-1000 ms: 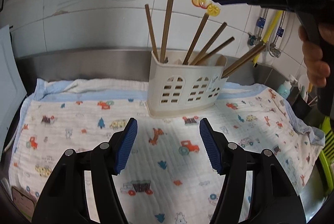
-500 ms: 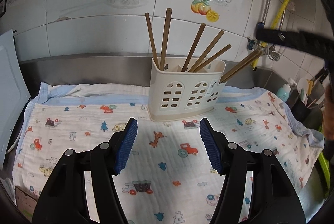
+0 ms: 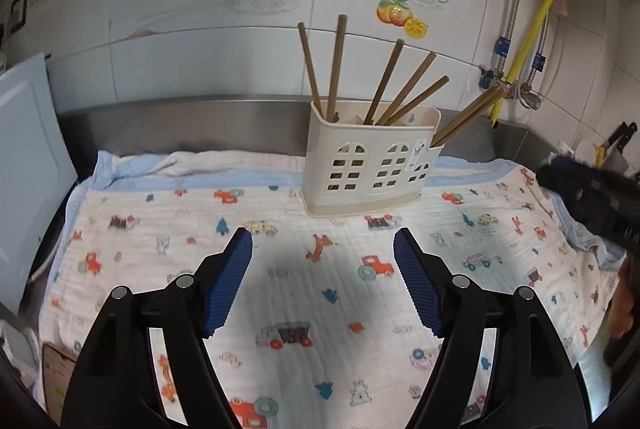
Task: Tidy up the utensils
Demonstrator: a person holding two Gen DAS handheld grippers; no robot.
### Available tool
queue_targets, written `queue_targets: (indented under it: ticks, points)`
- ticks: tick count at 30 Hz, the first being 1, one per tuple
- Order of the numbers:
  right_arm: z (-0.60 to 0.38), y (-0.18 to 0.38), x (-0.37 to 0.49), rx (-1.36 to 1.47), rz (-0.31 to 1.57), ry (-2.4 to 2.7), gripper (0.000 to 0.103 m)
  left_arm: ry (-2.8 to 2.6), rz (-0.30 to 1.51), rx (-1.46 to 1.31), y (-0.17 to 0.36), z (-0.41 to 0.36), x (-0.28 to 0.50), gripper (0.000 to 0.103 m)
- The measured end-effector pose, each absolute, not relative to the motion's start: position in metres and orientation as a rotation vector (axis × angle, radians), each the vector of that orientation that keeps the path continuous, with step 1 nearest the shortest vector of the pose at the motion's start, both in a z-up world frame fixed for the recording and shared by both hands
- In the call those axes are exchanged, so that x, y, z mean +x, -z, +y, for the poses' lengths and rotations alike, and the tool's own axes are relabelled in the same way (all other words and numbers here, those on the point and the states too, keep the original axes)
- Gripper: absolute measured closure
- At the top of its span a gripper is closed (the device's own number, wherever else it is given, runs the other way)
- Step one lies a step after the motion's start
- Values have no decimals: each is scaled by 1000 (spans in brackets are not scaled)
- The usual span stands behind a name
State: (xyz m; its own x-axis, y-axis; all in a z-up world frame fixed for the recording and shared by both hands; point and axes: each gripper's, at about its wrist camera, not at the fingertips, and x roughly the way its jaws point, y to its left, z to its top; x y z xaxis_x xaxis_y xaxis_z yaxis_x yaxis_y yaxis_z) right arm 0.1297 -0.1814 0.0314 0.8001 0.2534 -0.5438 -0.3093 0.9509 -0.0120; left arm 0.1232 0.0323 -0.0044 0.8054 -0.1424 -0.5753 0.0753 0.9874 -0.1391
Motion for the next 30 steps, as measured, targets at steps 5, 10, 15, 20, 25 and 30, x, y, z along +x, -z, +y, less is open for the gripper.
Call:
queue_targets:
  ticks: [5, 10, 15, 20, 25, 30]
  points:
    - [-182, -17, 114, -98, 579, -285, 47, 109, 637, -143, 11, 40, 113, 29]
    - [-183, -3, 102, -70, 597, -279, 41, 92, 631, -138, 13, 42, 100, 27]
    - [-183, 9, 90, -43, 616, -289, 35, 84, 624, -102, 15, 38, 87, 24]
    - [-184, 13, 80, -43, 611, -271, 28, 88, 617, -105, 16, 38, 77, 24]
    - [-184, 16, 71, -42, 609, -273, 23, 74, 607, -84, 16, 36, 69, 22]
    - [-179, 20, 66, -49, 611, -281, 20, 67, 602, -63, 16, 35, 64, 20]
